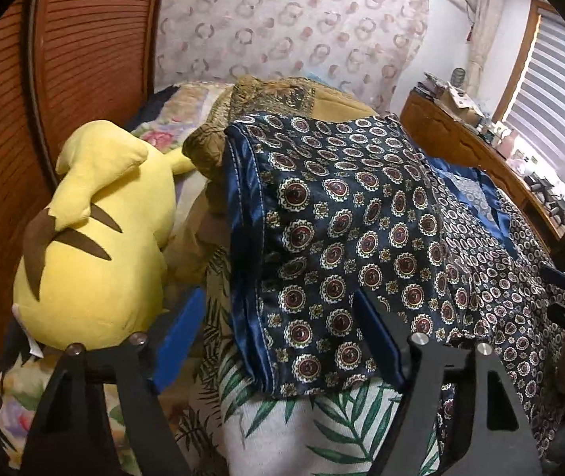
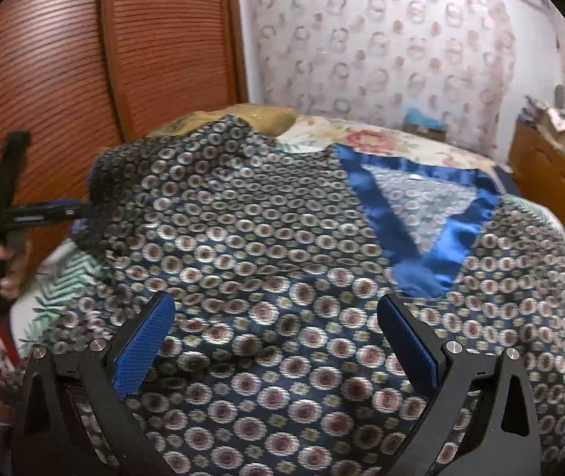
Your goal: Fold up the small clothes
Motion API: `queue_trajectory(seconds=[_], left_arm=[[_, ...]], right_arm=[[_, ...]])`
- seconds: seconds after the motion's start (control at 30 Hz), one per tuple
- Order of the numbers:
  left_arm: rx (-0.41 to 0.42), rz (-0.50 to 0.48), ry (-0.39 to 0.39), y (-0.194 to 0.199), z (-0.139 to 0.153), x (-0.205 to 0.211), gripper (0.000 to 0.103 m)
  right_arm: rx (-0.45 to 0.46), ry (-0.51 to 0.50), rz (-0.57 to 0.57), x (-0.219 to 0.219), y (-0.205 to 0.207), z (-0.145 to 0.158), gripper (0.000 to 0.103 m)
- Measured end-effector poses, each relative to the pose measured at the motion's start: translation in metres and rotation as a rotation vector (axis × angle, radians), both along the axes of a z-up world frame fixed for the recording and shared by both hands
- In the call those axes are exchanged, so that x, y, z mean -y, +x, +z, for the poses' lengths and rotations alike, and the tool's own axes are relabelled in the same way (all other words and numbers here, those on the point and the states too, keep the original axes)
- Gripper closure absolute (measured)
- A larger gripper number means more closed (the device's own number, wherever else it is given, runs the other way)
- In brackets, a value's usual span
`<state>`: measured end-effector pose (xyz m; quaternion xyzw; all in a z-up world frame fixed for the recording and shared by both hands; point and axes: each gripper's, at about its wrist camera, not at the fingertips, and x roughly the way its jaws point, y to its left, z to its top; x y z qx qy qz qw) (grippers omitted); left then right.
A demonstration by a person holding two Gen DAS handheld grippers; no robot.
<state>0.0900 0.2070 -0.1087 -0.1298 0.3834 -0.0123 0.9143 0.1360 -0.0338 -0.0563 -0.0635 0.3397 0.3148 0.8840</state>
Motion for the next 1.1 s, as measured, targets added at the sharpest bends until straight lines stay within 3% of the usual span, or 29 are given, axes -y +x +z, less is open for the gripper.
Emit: queue_trajectory(seconds=[0.07,0.13,0.17,0.3,0.47,0.8,1.07,1.1], left_arm=[[-0.004,-0.008,-0.013,0.003,-0.003,-0.004,0.04],[-0.008,-0.018,-0.044,0.004,-0.006,-0.009,0.061],[-0.008,-0.022,-0.05,0.003,-0.006,-0.01,0.066],[0.021,-0.027,-0.026,-0.008,-0.001,-0.008,0.099],[0.111,-0.045,-0.02,-0.024,0.029,0.002,0.103],[0.275,-0.246,0.041,-0.019,0.112,0.087,0.103],[0.281,-0.358,0.114,0.02,0.137,0.156,0.103],[0.271,-0.361,0.114,0.025,0.137,0.162,0.098]], right_arm=[[-0.004,0.004,0.013,-0.002,-0.001,0.0,0.0],[-0.009,0.007,0.03,-0.004,-0.003,-0.001,0.0],[-0.014,0.008,0.038,-0.005,-0.003,-0.002,0.0],[-0.014,0.009,0.054,-0.006,-0.007,-0.004,0.0],[-0.007,0.006,0.056,-0.003,-0.009,-0.003,0.0],[0.027,-0.004,-0.006,0.022,-0.005,0.006,0.002],[0.052,0.013,-0.084,0.056,0.004,0.016,0.002],[0.053,0.015,-0.091,0.06,0.004,0.016,0.002]])
